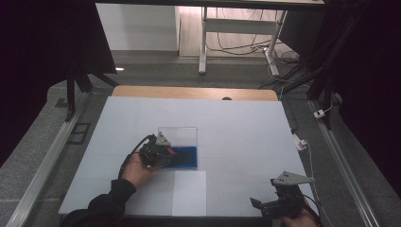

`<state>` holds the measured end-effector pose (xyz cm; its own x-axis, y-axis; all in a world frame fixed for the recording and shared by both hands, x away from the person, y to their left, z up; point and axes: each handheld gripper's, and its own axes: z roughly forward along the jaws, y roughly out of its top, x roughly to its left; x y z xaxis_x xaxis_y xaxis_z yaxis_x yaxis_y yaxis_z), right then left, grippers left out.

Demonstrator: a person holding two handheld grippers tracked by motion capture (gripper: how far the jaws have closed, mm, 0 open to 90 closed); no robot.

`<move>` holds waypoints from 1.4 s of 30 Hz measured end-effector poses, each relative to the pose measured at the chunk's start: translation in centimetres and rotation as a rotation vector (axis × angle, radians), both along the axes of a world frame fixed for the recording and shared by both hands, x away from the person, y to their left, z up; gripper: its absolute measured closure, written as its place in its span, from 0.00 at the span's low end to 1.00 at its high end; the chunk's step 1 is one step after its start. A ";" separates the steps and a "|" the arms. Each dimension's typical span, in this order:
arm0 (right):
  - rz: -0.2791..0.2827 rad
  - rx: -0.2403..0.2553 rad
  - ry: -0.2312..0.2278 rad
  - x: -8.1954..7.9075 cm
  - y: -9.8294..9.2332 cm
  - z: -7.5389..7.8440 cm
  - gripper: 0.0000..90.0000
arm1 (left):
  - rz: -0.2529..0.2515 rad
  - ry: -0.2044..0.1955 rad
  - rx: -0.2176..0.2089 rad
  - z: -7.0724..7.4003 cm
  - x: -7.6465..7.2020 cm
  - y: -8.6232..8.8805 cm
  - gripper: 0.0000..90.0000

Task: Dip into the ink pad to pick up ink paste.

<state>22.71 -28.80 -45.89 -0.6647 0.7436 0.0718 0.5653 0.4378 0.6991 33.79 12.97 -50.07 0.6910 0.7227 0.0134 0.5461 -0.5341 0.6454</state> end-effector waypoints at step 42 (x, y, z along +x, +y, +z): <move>-0.004 0.000 0.007 0.1 0.0 0.0 0.00 | -0.003 0.056 -0.059 0.5 0.7 0.5 0.64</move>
